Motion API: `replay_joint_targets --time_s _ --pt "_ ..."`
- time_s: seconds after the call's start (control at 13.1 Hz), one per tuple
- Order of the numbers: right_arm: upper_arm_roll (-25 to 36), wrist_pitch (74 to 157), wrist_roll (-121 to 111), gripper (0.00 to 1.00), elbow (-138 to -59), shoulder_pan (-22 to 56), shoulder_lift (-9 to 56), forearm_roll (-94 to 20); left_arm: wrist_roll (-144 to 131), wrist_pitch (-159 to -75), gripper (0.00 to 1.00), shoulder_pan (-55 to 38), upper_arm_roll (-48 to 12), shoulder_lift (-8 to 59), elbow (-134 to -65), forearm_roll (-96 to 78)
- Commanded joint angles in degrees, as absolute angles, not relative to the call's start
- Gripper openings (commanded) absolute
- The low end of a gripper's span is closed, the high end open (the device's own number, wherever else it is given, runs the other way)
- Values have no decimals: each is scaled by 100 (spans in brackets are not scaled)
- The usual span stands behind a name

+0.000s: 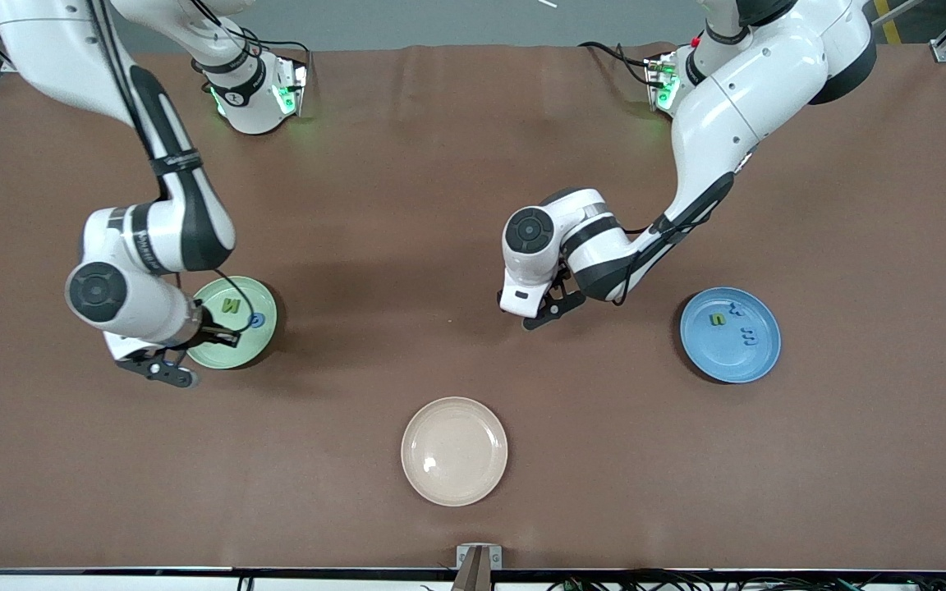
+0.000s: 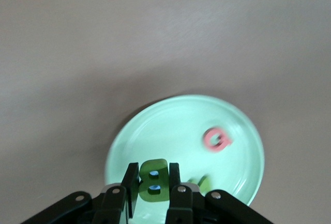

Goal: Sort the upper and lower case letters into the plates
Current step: 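Carry the B into the green plate while the left gripper lifts the b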

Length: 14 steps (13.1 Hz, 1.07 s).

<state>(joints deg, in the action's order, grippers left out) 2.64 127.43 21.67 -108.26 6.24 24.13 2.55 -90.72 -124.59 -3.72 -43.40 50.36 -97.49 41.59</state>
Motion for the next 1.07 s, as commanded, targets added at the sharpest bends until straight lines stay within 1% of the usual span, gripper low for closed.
replay_joint_targets --time_s 0.0,0.15,0.23,0.31,0.53,0.61,0.69,0.76,0.84,0.99 --pt "123 13420 1627 0 -11338 221 2372 281 -9149 -12779 99 -448 -4228 4983 -9861 4157" --pt "123 13692 1591 0 -11407 150 2548 281 -9149 -12779 97 -422 -4228 4975 -9914 4157" --pt "123 13885 1591 0 -11565 149 2549 281 -9149 -12779 96 -422 -4228 4975 -9914 4157" --pt "123 13956 1591 0 -11619 149 2540 281 -9149 -12779 91 -422 -4228 4975 -9914 4157" --pt "123 13983 1573 0 -11628 149 2549 281 -9149 -12788 62 -413 -4228 4966 -9914 4157" --pt "123 14001 1573 0 -11637 149 2558 281 -9149 -12788 55 -404 -4228 4966 -9914 4157" --pt "123 14097 1573 0 -11706 141 2558 281 -9141 -12797 50 -378 -4228 4966 -9905 4157" --pt "123 14350 1582 0 -11864 149 2566 281 -9141 -12797 47 -361 -4228 4966 -9905 4157" --pt "123 14718 1582 0 -12057 149 2575 281 -9132 -12797 47 -352 -4228 4966 -9914 4157" --pt "114 14854 1582 0 -12129 149 2619 281 -9106 -12797 45 -334 -4228 4966 -9914 4157"
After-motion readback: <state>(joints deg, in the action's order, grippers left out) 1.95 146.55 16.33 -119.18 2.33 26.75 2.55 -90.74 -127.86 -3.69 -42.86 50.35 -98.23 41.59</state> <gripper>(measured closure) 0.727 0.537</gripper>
